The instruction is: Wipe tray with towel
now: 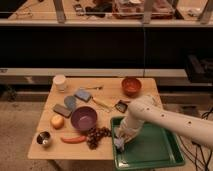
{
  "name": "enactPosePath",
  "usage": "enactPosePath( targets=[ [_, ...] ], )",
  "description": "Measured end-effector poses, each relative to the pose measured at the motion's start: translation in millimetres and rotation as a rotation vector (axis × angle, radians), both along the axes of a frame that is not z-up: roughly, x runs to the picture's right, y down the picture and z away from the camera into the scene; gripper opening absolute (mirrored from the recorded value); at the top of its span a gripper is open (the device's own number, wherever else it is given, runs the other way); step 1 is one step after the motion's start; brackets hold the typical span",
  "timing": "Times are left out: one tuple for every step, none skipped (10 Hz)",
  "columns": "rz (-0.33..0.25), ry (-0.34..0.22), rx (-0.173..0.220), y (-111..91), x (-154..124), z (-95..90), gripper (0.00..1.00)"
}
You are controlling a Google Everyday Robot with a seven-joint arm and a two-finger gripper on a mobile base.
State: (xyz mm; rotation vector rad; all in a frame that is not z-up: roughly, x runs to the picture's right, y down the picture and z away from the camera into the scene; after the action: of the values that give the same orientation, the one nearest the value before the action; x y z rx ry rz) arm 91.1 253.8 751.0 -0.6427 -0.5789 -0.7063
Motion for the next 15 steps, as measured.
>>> enactPosePath(
  targets=[
    [0.000, -0.001, -0.005, 5.0, 1.7, -3.8, 0.00],
    [0.000, 0.000, -0.011, 10.9, 8.3, -7.7, 0.00],
    [0.001, 0.003, -0.014, 16.6, 18.8, -12.3, 0.00],
    [0.005, 0.014, -0.021, 25.2, 42.6, -18.8, 0.00],
    [0.008, 0.024, -0.026, 30.7, 62.7, -22.7, 0.00],
    [0.012, 0.035, -0.030, 35.5, 83.4, -25.2, 0.00],
    [0.019, 0.057, -0.037, 41.8, 114.5, -27.0, 0.00],
    [0.024, 0.081, -0.040, 44.2, 138.3, -25.3, 0.00],
    [0.026, 0.100, -0.042, 45.2, 156.0, -22.8, 0.00],
    [0.033, 0.135, -0.034, 40.3, 185.1, -17.9, 0.00],
    [0.035, 0.151, -0.027, 33.8, 198.8, -13.5, 0.00],
    [0.037, 0.167, -0.014, 22.8, 213.1, -7.1, 0.00],
    [0.038, 0.176, -0.004, 13.9, 220.1, -1.8, 0.00],
    [0.040, 0.181, 0.012, 0.2, 222.2, 6.2, 0.00],
    [0.038, 0.177, 0.021, -8.1, 218.6, 11.1, 0.00]
  ],
)
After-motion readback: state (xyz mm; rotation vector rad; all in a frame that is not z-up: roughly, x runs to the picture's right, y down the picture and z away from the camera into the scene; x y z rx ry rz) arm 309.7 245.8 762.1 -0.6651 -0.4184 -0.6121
